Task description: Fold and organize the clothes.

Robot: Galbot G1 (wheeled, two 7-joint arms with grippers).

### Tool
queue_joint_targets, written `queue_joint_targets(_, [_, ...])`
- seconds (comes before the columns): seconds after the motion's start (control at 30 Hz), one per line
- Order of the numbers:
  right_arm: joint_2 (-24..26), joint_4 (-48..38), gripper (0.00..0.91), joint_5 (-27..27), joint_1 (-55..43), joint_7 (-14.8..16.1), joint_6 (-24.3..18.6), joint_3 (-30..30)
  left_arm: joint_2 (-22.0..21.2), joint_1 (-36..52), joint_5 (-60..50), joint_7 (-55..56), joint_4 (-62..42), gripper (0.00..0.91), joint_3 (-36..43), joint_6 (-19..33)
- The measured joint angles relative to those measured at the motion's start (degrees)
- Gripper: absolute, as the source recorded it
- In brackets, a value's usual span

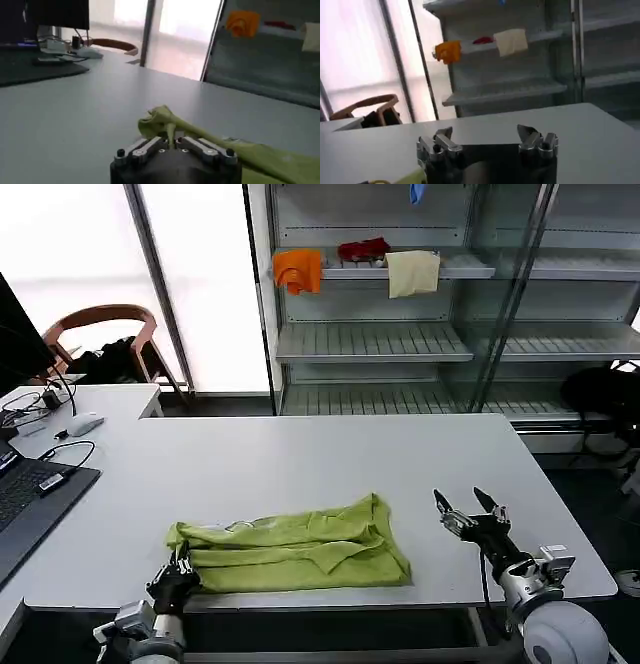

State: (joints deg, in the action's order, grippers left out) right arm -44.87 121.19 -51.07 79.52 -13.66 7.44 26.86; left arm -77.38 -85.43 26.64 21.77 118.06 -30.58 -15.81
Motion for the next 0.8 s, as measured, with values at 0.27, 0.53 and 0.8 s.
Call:
queue_joint_targets(0.27, [-0.3, -0.1, 0.907, 0.4, -0.9, 0.0, -0.1, -0.8, 3.5, 2.4, 3.0, 0.2, -2.4, 0.000, -3.8, -0.1])
queue_joint_targets(0.53, [-0.2, -0.3, 0.907, 0.5, -2.1, 0.0, -0.2, -1.7, 8.5, 2.5, 7.5, -0.5, -2.0, 0.000, -11.4, -1.1])
queue_joint_targets(0.8, [-0.7, -0.5, 0.877, 1.1, -2.5, 0.0, -0.4, -2.3, 11.4, 2.2, 10.0, -2.0, 2.3, 0.000, -17.1, -1.9])
